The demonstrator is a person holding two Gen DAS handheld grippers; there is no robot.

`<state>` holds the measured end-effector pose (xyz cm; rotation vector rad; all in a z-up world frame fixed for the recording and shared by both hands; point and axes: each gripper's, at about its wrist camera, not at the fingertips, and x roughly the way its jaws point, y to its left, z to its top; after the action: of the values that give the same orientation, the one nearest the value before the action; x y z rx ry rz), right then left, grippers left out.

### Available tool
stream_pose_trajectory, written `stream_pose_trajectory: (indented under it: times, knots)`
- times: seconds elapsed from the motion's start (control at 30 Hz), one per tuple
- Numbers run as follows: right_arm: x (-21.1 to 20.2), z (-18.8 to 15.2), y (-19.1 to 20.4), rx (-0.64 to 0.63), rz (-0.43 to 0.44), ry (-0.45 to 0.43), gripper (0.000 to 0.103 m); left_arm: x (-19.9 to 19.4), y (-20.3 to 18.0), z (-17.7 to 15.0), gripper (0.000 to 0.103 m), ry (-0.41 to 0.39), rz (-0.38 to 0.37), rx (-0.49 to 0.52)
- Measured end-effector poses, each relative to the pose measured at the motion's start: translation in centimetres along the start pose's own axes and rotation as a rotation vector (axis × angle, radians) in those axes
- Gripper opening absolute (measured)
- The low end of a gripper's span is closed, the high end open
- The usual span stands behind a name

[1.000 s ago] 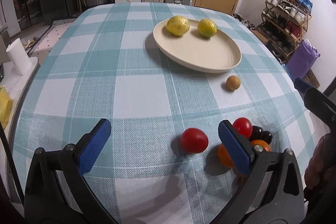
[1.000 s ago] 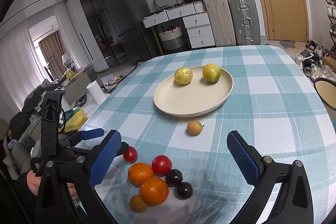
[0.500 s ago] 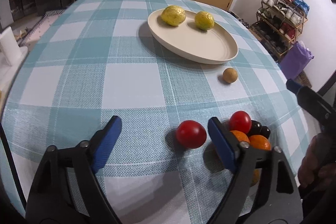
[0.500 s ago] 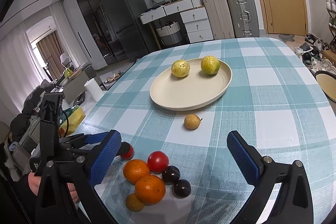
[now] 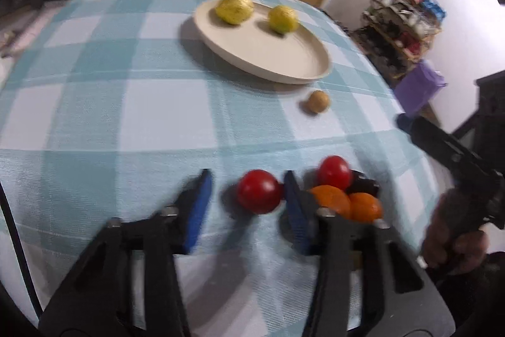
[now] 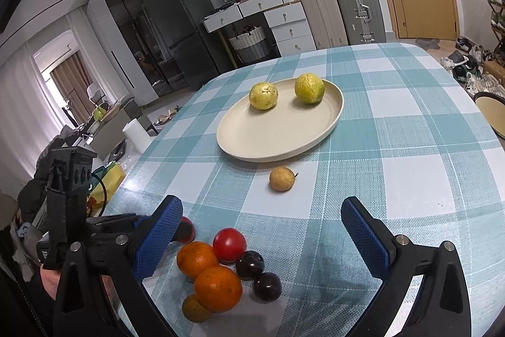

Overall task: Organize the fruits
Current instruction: 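Grasp the red tomato with the left tool, then grasp the small brown fruit with the right tool while the left tool lifts the tomato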

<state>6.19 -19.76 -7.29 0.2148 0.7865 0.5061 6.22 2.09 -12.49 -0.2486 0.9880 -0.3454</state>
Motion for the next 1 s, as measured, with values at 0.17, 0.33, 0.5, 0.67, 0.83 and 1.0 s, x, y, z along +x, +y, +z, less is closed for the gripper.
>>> stream_pose_trajectory:
  times: [0.17,0.33,0.5,0.67,0.83,1.0]
  knots:
    - [0.7,0.1,-0.5,0.012,-0.002,0.018,0.103,0.3,-0.7,-0.2,0.026,0.006,-0.013,0.027]
    - [1.6,0.4,-1.2,0.035,-0.006,0.042,0.103,0.0,-0.4,-0.2,0.025,0.006,-0.026,0.016]
    - [2.9,0.9,-1.5,0.034,-0.017,0.065,0.102,-0.8,-0.2,0.1,0.025,-0.002,-0.041,0.013]
    - [4.3,1.3,-1.6,0.019,-0.043,0.084,0.1,-1.6,0.0,0.6,0.025,-0.022,-0.048,0.013]
    - [5.9,1.6,-1.7,0.019,-0.04,0.119,0.088,-2.0,0.6,1.4,0.025,-0.036,-0.052,0.001]
    - [7.2,1.8,-1.7,0.014,-0.032,0.144,0.081,-1.9,1.1,1.8,0.025,-0.035,-0.048,-0.006]
